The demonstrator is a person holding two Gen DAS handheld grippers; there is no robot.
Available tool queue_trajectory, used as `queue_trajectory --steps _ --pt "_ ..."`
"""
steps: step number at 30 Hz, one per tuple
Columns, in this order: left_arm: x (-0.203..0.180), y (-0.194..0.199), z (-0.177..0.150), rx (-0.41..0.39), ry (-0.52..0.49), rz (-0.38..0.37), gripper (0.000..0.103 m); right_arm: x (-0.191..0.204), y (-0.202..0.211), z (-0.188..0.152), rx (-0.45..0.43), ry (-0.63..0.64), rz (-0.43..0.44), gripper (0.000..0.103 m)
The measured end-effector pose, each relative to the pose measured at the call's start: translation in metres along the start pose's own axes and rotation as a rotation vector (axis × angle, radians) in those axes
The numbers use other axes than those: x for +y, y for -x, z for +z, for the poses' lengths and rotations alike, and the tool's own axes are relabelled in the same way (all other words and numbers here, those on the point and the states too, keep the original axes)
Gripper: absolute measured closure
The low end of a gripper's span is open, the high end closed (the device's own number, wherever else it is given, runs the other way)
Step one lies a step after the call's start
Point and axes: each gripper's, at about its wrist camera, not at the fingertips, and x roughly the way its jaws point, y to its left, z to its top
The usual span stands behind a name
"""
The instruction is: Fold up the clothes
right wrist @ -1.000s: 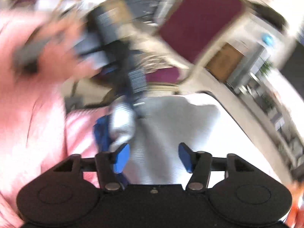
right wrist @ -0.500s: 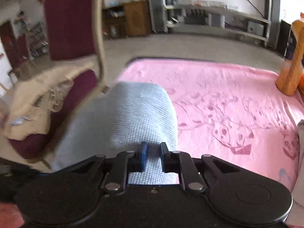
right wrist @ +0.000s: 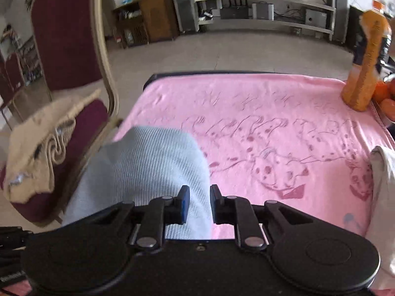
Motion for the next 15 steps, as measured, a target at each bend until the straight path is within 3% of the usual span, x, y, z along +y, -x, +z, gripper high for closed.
queue_trajectory --steps 5,9,11,13,15 --pt "-0.021 -0.022 0.040 -0.090 -0.049 0.094 0.083 -0.005 -0.009 0.015 -0.034 -0.071 0.039 0.085" --pt "-0.030 -0.059 0.057 -0.100 -0.073 0.141 0.083 0.003 -0.027 0.022 -0.047 -0.115 0.064 0.086" --pt "-0.032 -0.074 0.059 -0.105 -0.093 0.178 0.084 0.009 -0.045 0.028 -0.019 -0.100 0.032 0.086" --pt "-0.031 -0.093 0.061 -0.085 -0.121 0.224 0.085 0.015 -0.063 0.034 0.008 -0.085 0.000 0.085" --pt "-0.021 -0.119 0.061 0.025 -0.098 0.264 0.083 0.022 -0.081 0.040 0.036 -0.071 -0.032 0.084"
